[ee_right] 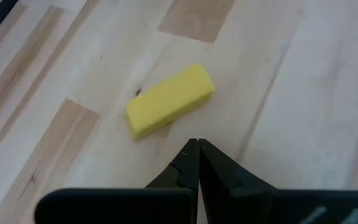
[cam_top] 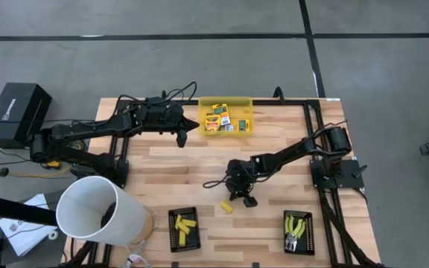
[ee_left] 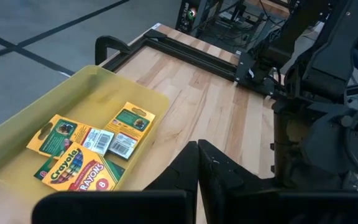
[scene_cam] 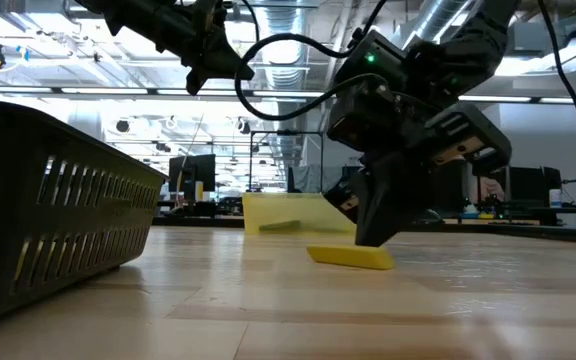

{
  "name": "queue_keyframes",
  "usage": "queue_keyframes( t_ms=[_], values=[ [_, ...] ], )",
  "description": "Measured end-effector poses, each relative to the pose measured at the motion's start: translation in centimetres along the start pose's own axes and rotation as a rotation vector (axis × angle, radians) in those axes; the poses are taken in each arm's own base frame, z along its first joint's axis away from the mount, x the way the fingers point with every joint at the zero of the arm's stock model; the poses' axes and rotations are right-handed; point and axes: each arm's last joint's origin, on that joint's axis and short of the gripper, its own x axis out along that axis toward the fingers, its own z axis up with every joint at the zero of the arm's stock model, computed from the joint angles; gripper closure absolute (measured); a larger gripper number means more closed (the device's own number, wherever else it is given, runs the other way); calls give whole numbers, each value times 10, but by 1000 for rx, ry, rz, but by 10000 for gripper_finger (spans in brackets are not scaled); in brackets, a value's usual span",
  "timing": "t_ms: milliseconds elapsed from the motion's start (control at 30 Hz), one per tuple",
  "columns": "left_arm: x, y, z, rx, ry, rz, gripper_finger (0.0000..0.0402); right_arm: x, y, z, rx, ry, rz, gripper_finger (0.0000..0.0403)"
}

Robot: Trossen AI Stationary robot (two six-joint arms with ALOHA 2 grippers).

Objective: Pick & Place School Supplies
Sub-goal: Put the yellow eraser into the left black bin

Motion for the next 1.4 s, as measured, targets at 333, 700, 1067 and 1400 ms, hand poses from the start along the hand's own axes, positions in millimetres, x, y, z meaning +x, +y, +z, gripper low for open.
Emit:
queue_keyframes(
  t_ms=[333,700,1067,1400],
  values=[
    [0,0,1,1,-9,-2,402,-2,1,14,11,-122,35,403],
    [0,-1,2,2,-15,-13,402,4,19,19,-8,-130,94,403],
    [0,-1,2,1,-18,-14,402,3,14,15,-12,-101,47,403],
    [0,-1,2,1,-18,-14,402,3,13,14,-5,-92,39,403]
  ],
)
